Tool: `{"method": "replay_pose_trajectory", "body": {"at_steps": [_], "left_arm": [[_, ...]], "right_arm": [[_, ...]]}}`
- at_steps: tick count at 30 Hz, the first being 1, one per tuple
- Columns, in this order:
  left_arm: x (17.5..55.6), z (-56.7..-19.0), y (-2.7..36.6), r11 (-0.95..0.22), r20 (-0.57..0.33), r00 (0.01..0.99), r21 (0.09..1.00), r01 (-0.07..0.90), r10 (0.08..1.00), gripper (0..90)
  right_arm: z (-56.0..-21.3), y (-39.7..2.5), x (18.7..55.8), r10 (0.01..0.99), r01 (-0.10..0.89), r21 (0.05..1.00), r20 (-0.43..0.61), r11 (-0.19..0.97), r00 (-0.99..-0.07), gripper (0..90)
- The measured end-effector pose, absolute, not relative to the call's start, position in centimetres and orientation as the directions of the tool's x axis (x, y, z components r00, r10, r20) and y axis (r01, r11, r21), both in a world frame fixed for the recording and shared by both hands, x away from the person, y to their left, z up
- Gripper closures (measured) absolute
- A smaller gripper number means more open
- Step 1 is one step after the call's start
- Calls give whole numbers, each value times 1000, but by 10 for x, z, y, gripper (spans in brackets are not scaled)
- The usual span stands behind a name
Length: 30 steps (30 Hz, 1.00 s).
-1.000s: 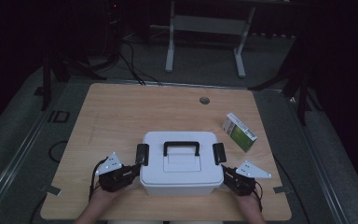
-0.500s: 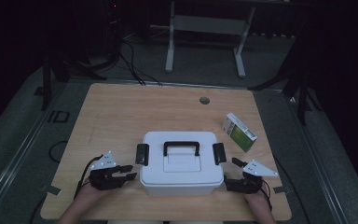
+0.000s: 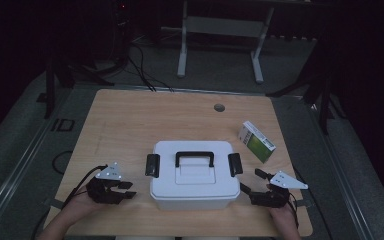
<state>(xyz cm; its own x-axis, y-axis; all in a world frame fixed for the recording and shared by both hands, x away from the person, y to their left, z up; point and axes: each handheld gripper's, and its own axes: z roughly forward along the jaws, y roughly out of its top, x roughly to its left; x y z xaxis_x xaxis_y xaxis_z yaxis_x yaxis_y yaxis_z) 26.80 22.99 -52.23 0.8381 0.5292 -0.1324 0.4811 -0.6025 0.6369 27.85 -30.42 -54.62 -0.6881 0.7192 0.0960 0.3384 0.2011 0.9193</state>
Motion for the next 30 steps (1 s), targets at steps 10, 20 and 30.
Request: {"method": "replay_pose_trajectory", "body": {"at_steps": [10,20,30], "left_arm": [[269,-517,229,-700,-128,858,524,484,498,565],[270,-508,234,-758,-119,855,413,505,505,504],[273,-505,231,-812,-153,855,270,518,495,287]], "right_arm": [[-545,-314,272,724,339,919,92,203,-683,137],[-548,-321,267,728,362,916,129,172,-673,138],[-548,-322,265,729,358,917,122,178,-674,138]]}}
